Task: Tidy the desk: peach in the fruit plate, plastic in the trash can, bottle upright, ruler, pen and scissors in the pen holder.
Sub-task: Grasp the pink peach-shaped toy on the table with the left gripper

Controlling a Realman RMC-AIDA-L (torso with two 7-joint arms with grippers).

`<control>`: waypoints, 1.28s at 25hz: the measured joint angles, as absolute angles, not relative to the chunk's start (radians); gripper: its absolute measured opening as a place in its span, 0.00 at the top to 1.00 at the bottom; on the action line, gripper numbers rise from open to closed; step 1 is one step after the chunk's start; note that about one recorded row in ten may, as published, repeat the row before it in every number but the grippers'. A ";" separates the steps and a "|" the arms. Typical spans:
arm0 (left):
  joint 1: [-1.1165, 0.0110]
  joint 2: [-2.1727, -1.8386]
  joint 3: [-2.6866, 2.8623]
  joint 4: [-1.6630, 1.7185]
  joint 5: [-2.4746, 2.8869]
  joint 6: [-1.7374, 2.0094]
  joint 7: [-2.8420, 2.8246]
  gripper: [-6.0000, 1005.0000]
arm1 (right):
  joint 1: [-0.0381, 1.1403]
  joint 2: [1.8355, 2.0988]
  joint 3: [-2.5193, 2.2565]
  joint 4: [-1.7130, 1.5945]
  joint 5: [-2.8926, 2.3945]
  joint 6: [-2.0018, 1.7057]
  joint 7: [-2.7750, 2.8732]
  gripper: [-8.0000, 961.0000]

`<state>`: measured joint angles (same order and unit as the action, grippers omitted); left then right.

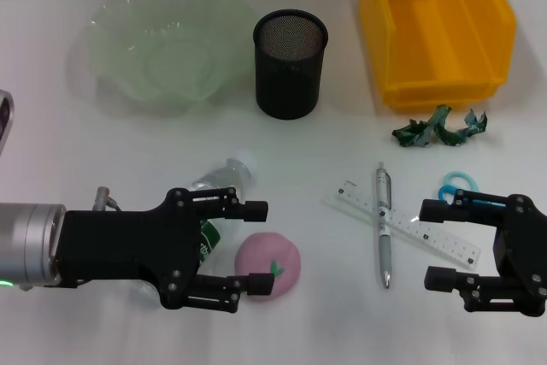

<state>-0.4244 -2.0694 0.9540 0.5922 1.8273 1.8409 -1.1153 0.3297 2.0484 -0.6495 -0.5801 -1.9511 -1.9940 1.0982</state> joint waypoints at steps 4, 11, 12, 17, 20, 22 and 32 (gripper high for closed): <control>-0.425 -2.069 0.957 0.635 1.829 1.845 -1.173 0.21 | 0.327 2.049 -0.630 -0.580 -1.951 -1.993 1.098 0.22; -0.454 -2.073 1.029 0.911 1.851 1.826 -1.479 0.21 | 0.281 2.043 -0.528 -0.582 -1.955 -1.989 1.098 0.22; -0.465 -2.074 1.062 0.958 1.851 1.815 -1.518 0.21 | 0.274 2.042 -0.513 -0.582 -1.956 -1.989 1.098 0.22; -0.520 -2.076 1.283 1.152 1.935 1.742 -1.691 0.21 | 0.229 2.042 -0.440 -0.587 -1.958 -1.987 1.097 0.22; -0.557 -2.079 1.484 1.267 2.067 1.645 -1.817 0.21 | 0.209 2.043 -0.405 -0.589 -1.959 -1.986 1.097 0.22; -0.566 -2.079 1.586 1.308 2.133 1.586 -1.865 0.22 | 0.200 2.045 -0.392 -0.589 -1.960 -1.984 1.094 0.22; -0.589 -2.080 1.796 1.362 2.284 1.445 -1.978 0.22 | 0.194 2.049 -0.382 -0.583 -1.970 -1.962 1.084 0.22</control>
<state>-0.5892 -2.0798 1.7959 1.3618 2.2841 1.4446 -1.9785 0.1936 2.0488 -0.3815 -0.5829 -1.9701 -1.9625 1.0843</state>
